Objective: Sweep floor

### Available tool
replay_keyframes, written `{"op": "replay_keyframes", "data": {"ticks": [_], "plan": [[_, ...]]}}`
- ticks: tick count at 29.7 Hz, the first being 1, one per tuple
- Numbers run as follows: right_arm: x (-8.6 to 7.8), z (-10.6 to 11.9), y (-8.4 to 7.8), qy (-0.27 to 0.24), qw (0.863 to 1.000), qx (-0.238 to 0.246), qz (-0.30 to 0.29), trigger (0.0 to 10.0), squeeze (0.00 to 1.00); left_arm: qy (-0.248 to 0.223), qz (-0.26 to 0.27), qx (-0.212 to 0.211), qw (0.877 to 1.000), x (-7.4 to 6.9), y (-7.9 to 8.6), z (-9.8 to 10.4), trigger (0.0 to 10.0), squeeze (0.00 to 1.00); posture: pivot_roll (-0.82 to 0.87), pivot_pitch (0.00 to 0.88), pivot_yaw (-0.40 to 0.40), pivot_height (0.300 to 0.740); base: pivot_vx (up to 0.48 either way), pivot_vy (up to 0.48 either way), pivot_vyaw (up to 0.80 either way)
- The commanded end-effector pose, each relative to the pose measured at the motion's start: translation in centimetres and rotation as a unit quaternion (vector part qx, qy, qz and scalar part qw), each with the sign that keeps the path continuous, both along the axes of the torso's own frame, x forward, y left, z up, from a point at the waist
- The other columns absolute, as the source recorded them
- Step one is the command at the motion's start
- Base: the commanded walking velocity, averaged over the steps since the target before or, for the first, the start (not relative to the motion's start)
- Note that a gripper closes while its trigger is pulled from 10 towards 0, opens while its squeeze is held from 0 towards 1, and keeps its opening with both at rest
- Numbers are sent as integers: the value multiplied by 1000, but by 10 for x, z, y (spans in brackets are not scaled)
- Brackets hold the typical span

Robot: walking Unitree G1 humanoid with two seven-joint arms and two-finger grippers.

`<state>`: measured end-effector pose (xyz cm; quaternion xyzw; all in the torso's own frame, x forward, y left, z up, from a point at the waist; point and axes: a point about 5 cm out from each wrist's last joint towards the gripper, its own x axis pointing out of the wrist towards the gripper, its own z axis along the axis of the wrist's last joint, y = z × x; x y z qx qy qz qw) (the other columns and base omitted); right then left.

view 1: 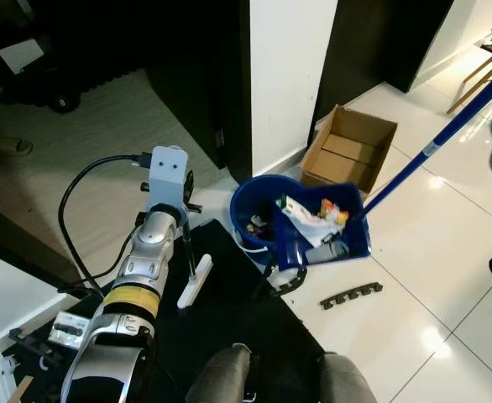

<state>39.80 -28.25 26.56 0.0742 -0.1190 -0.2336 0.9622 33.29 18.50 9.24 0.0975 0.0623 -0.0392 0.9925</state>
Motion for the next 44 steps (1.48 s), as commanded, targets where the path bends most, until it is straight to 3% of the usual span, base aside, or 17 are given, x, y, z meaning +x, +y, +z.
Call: {"op": "replay_keyframes", "data": {"ticks": [1, 15, 24, 29, 42, 44], "plan": [[1, 23, 3, -45, 999, -14, -9, 10000, 0, -19, 9, 14, 1000, -1, 9, 7, 10000, 0, 19, 67, -45, 740, 0, 0, 0], [6, 46, 34, -85, 993, -65, -52, 10000, 0, -24, 17, 8, 1000, -4, 7, 7, 10000, 0, 8, 82, -61, 740, 0, 0, 0], [9, 60, 72, -118, 983, -123, -71, 10000, 0, -30, 24, 8, 999, -3, 11, 11, 10000, 0, 16, 93, -73, 740, 0, 0, 0], [10, 66, 105, -152, 976, -144, -55, 10000, 0, -34, 33, 13, 999, -5, 16, 12, 10000, 0, 25, 98, -86, 740, 0, 0, 0], [5, 72, 144, -209, 964, -159, -40, 10000, 0, -36, 42, 15, 998, -9, 22, 12, 10000, 0, 33, 98, -103, 740, 0, 0, 0], [2, 72, 161, -232, 955, -184, -22, 10000, 0, -36, 44, 15, 998, -9, 22, 12, 10000, 0, 28, 96, -105, 740, 0, 0, 0]]}}
